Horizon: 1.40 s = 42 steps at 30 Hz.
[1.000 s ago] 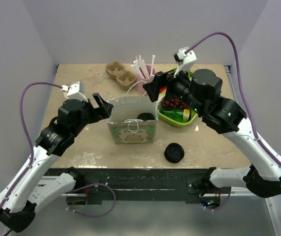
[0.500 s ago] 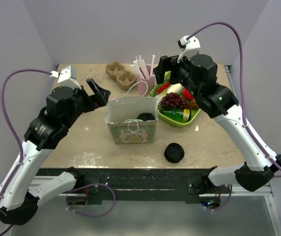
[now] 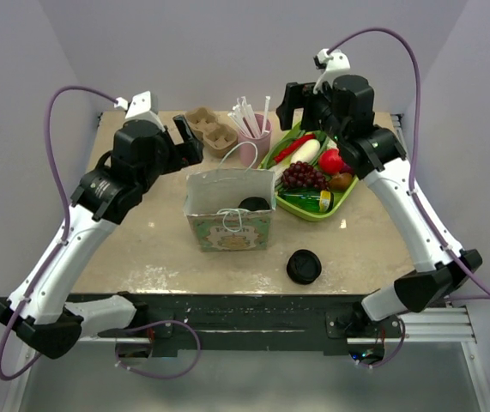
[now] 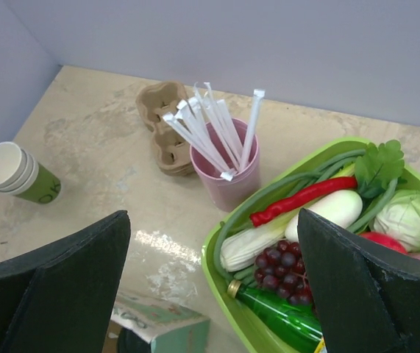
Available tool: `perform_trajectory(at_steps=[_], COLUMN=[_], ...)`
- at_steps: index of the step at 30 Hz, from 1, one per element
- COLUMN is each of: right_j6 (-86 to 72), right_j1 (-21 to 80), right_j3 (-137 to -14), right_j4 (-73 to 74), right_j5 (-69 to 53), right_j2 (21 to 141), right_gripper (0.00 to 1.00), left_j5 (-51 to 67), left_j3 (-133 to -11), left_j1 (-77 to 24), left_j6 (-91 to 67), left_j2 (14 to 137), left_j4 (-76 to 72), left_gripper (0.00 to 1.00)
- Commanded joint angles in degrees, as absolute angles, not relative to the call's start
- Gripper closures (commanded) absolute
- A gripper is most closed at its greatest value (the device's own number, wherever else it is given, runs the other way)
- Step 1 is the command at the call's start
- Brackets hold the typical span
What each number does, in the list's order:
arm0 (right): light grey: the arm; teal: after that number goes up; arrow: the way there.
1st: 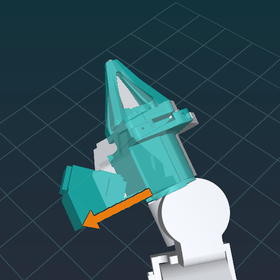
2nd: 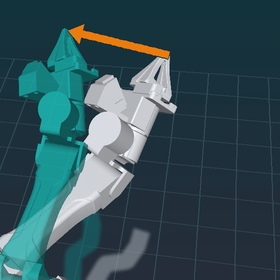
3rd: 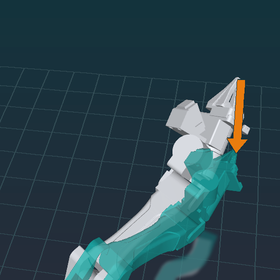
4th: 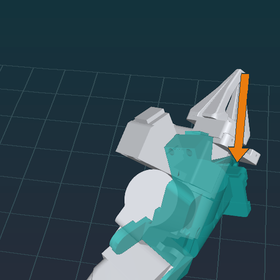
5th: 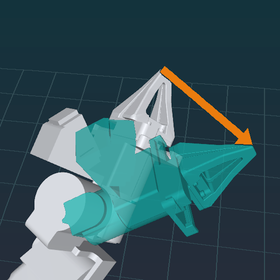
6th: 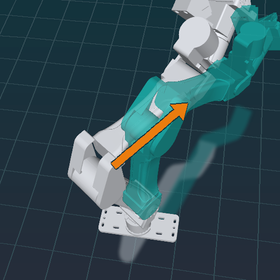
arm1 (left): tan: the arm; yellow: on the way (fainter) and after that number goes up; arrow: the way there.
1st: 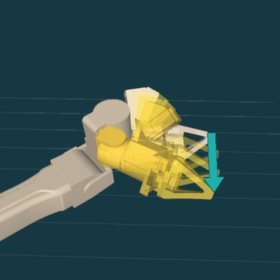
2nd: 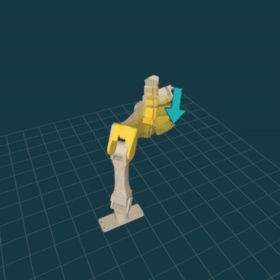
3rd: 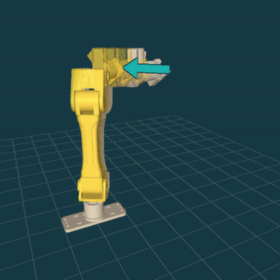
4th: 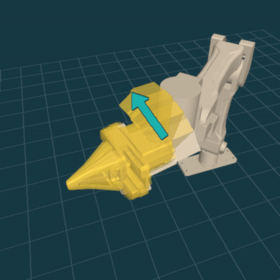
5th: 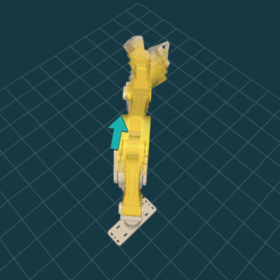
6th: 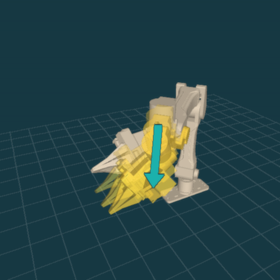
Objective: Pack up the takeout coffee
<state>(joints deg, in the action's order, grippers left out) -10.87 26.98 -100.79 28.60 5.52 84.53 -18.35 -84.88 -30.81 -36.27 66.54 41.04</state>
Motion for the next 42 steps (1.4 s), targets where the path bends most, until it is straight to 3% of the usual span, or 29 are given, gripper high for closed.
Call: perform_trajectory(at_steps=[1,5,9,18,23,28,38,42], right_j6=[-11.16,-12.04,-12.22,-12.31,-10.81,-9.41,-12.04,-12.92], right_j1=[24.18,23.29,22.15,20.39,20.21,20.13,20.13,20.21], right_j3=[-106.25,-110.12,-115.37,-121.64,-122.96,-124.45,-124.01,-128.13], right_j4=[26.45,26.99,26.71,27.07,27.07,26.55,7.41,6.06], right_j5=[4.22,4.04,4.39,3.07,4.13,-2.43,2.2,1.93], right_j2=[88.06,92.54,99.11,109.15,113.37,117.06,124.53,129.28], right_gripper=[0.02,0.02,0.04,0.11,0.17,0.27,0.27,0.32], left_j5=[-20.92,-16.97,-24.07,-25.13,-24.52,-24.08,-22.5,-21.88], left_j3=[-92.71,-95.1,-93.96,-94.22,-93.52,-92.37,-92.46,-92.55], left_j1=[-29.36,-25.15,-24.44,-24.17,-24.17,-24.08,-24.0,-23.56], left_j6=[-33.49,-31.47,-31.21,-31.46,-31.11,-30.76,-30.15,-30.15], left_j2=[71.8,74.97,75.41,75.15,75.23,75.5,76.99,77.78], left_j4=[39.9,42.62,44.65,46.93,46.32,46.67,46.23,47.37], left_gripper=[0.0,0.01,0.0,0.0,0.0,0.0,0.0,0.0])
